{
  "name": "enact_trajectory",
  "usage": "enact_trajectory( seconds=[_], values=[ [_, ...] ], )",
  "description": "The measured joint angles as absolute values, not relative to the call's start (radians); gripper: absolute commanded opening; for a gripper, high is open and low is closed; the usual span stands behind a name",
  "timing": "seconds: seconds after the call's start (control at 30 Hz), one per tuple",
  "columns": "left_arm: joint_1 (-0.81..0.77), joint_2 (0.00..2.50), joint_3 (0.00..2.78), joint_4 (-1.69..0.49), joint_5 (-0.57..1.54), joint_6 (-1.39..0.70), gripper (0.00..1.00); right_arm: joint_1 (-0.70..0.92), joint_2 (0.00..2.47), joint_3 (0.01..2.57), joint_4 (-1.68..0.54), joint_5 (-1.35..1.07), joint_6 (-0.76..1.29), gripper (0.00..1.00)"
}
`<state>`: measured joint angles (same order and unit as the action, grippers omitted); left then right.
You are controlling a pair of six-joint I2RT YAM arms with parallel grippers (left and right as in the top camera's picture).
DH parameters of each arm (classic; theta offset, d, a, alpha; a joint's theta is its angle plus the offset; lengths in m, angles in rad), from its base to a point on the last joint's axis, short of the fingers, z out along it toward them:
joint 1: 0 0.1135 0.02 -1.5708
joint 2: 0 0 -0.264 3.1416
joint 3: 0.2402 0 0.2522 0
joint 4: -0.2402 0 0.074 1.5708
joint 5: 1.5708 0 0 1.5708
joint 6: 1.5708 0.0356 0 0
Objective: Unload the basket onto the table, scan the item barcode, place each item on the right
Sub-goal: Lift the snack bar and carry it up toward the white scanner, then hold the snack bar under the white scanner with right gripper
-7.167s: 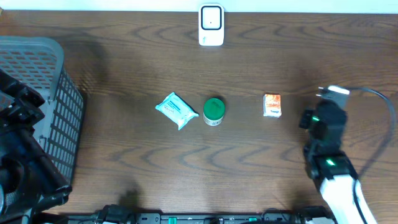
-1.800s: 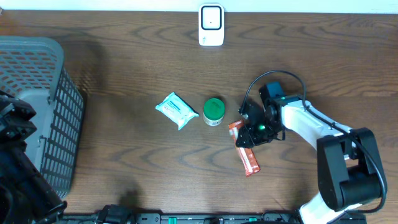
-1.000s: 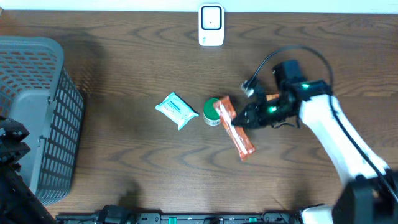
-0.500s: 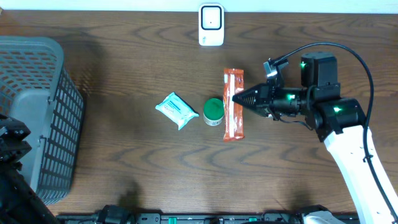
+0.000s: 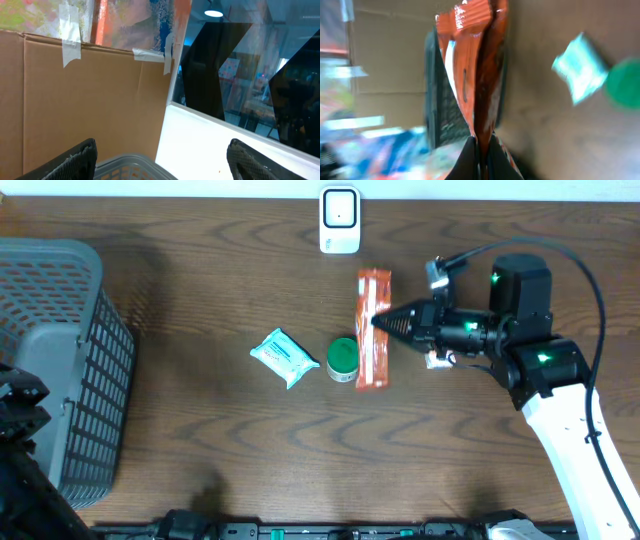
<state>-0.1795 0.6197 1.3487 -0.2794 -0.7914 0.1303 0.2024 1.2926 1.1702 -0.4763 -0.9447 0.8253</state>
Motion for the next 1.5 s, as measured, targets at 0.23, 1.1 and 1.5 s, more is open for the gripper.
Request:
enact_trajectory(
  seconds=[0.23,1.1,1.5],
  values=[
    [-0.179,0.62,1.349,-0.279,-0.791,0.13,0.83,0.202,1.34,1.172,-0.246,-0.726,0.68,0.01],
    [-0.179,0.62,1.348,-0.279,-0.791,0.13,0.83,0.389,2.001,1.536,0.432,0.116,0.067,0.02],
    [-0.179,0.62,1.348,-0.279,-0.791,0.13,0.83,0.416,2.503,1.951,0.524,0.252,-0.322,0.01]
  ],
)
